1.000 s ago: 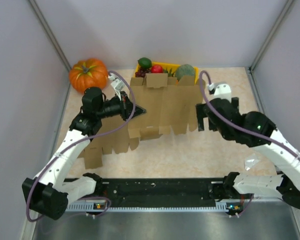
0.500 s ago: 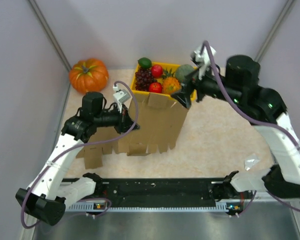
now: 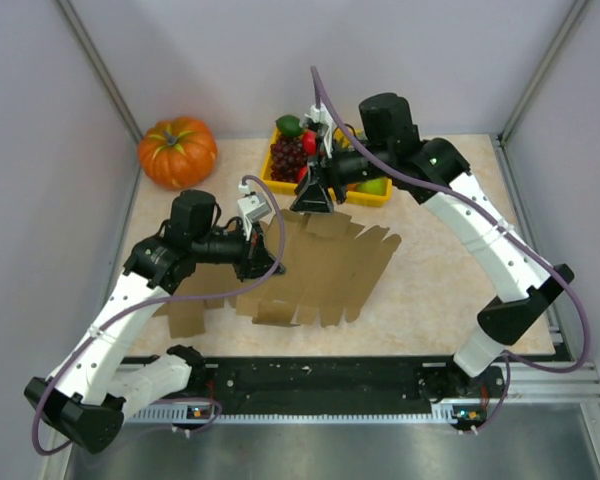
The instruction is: Fold the paper box
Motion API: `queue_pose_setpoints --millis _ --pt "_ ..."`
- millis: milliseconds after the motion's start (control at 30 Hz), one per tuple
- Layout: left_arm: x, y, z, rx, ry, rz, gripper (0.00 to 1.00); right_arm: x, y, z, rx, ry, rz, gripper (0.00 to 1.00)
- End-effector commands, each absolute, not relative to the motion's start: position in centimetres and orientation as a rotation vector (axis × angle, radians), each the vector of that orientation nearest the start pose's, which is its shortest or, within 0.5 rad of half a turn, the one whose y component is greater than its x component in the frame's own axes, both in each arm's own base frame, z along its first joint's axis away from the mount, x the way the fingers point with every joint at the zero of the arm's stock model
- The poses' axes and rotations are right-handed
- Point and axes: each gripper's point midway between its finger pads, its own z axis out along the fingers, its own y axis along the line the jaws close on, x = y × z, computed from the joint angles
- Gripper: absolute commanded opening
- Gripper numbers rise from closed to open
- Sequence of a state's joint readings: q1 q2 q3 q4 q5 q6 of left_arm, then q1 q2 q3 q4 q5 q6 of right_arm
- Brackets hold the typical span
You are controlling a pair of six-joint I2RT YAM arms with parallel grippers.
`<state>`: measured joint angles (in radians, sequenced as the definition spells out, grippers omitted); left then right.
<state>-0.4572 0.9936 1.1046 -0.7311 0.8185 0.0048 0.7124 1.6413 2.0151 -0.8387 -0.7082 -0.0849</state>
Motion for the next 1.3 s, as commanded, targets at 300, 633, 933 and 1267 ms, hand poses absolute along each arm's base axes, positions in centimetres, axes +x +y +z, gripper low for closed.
queue_pose_setpoints --millis 300,633,933,1267 --pt "17.1 -22.8 28.8 0.999 1.906 -1.128 0.0 20.9 31.6 44.2 -1.15 1.579 1.182 0.75" --pt "16.3 -23.2 29.8 1.031 1.865 -1.161 0.0 21.4 35.7 41.5 -1.248 1.602 1.22 0.66" --pt "16.2 -23.0 31.0 1.024 1.827 -1.14 0.0 21.2 37.2 39.1 -1.241 1.684 1.203 0.16" --pt "20.0 -16.3 39.0 0.242 1.585 -0.864 0.99 27.8 26.9 41.9 -0.022 2.022 1.193 0.0"
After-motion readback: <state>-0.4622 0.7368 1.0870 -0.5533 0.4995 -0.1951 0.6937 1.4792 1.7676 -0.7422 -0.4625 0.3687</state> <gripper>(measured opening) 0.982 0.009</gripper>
